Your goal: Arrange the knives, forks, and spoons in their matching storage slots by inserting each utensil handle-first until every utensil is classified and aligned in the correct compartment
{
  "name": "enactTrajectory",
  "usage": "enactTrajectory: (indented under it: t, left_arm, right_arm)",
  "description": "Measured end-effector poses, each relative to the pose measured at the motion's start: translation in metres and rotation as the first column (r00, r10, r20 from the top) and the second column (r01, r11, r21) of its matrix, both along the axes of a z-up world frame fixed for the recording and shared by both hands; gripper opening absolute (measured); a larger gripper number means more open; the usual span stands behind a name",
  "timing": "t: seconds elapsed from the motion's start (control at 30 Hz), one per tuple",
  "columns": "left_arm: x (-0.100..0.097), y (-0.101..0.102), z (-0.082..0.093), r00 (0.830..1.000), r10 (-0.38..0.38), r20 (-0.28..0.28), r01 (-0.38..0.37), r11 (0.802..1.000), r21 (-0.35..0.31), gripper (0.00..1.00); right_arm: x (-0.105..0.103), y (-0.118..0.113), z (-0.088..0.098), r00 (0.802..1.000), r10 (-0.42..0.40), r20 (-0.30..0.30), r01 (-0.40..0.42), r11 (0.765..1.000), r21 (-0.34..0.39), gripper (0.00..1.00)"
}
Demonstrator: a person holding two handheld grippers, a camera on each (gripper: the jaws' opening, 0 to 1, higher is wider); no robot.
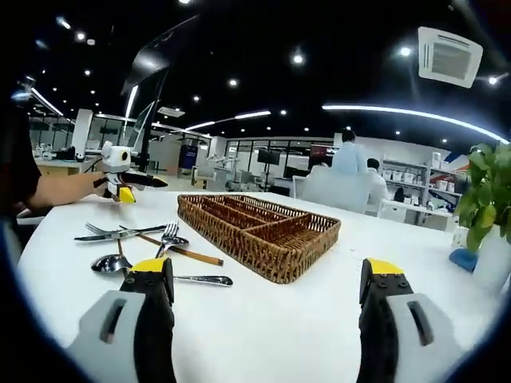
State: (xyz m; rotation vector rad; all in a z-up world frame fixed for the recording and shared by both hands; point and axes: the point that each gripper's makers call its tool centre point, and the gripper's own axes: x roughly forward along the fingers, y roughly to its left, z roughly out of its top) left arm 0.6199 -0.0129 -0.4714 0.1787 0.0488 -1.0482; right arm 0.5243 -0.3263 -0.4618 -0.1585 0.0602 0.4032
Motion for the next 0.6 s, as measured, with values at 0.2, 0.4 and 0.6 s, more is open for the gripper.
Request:
enactTrajectory:
  t: [0.2,0.4,0.6]
  left_arm:
    - [-0.009,-0.004,0.007,1.0,-0.012,-0.007,0.012,1.0,0.029,1.0]
    - [-0.018,-0.002,0.029,0.999,0.002,-0.039,-0.004,0.999,-0.051,1.0]
    - [-0.03,0.005,0.047,0.999,0.031,-0.025,-0.033,0.997,-0.063,1.0]
  right_arm:
    - [0.0,-0.001,0.001,1.0,0.0,0.007,0.0,1.0,0.001,1.0]
    - [-0.003,-0.002,0.006,1.0,-0.003,0.017,0.003,1.0,-0.018,1.0]
    - [-0.003,-0.002,0.011,1.0,0.001,0.029,-0.001,1.0,-0.007,1.0]
